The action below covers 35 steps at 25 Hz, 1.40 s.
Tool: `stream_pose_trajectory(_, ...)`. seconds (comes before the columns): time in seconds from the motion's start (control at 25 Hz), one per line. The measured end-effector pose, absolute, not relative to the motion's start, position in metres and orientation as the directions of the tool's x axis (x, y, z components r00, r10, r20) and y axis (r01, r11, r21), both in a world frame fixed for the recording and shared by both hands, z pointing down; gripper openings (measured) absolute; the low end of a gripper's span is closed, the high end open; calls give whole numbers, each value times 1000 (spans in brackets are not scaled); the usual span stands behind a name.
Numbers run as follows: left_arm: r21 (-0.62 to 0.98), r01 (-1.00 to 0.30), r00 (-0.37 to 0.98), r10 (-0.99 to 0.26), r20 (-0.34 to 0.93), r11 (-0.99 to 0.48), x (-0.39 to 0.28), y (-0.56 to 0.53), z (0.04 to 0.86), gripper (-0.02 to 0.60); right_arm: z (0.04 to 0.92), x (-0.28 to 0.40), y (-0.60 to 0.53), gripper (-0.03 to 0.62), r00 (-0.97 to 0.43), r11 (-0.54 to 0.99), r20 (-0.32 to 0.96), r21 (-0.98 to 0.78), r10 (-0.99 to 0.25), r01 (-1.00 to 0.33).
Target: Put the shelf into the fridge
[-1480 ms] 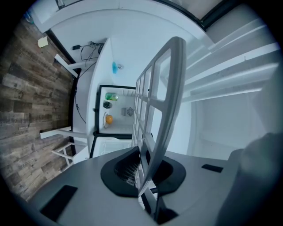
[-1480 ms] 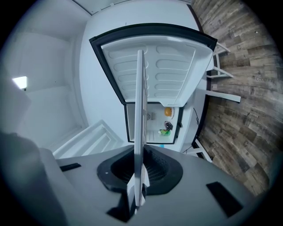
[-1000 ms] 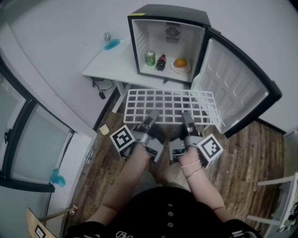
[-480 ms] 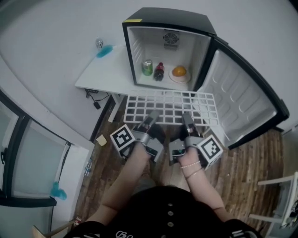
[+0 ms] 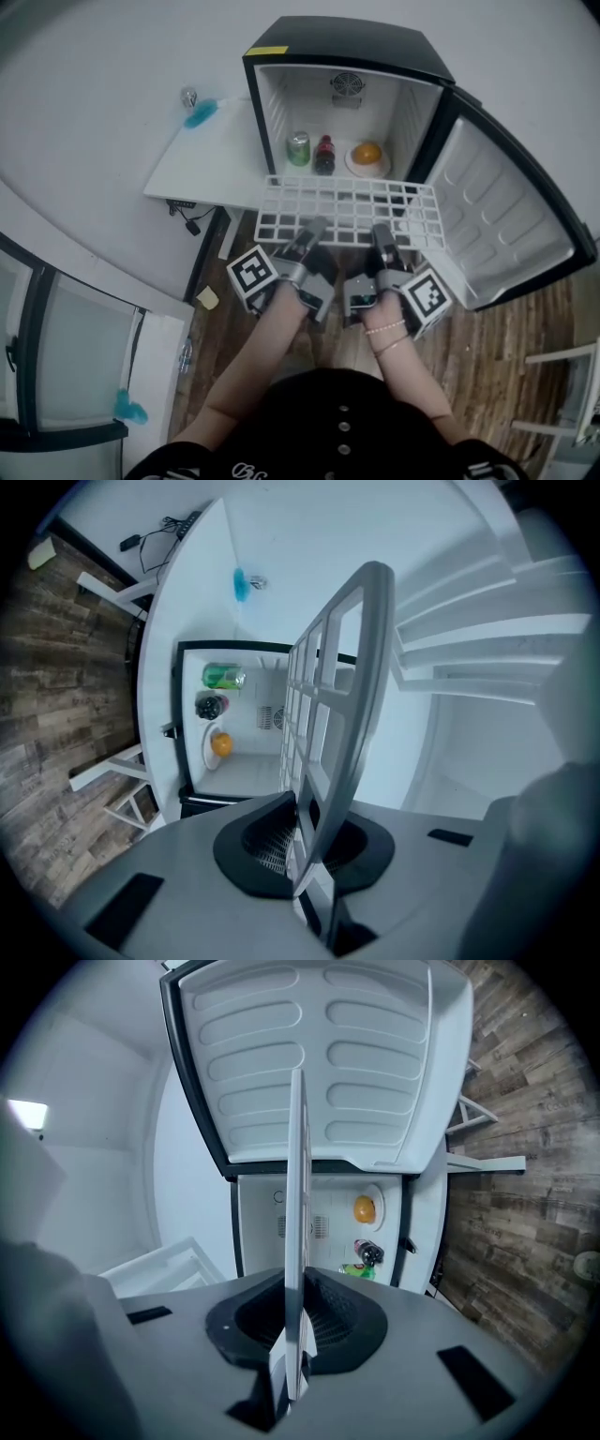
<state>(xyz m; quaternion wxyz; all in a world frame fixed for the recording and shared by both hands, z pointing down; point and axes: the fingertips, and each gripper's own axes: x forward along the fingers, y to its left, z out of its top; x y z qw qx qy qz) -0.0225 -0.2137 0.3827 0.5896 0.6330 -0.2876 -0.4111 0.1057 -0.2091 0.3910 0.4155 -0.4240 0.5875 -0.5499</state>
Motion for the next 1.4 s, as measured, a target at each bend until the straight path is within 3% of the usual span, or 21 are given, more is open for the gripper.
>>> stream_pose_trajectory(0.92,983,148,625,-760,-178,-109,-46,-298,390,34,398,80,-275,34,-171,37,-26,-997,-985,-62)
stream_pose_trajectory(1.4,976,175,627,-750,-212,-130,-50,-308,375,34,381,76,-286,34,-189,67,-50,-995,-981,-79)
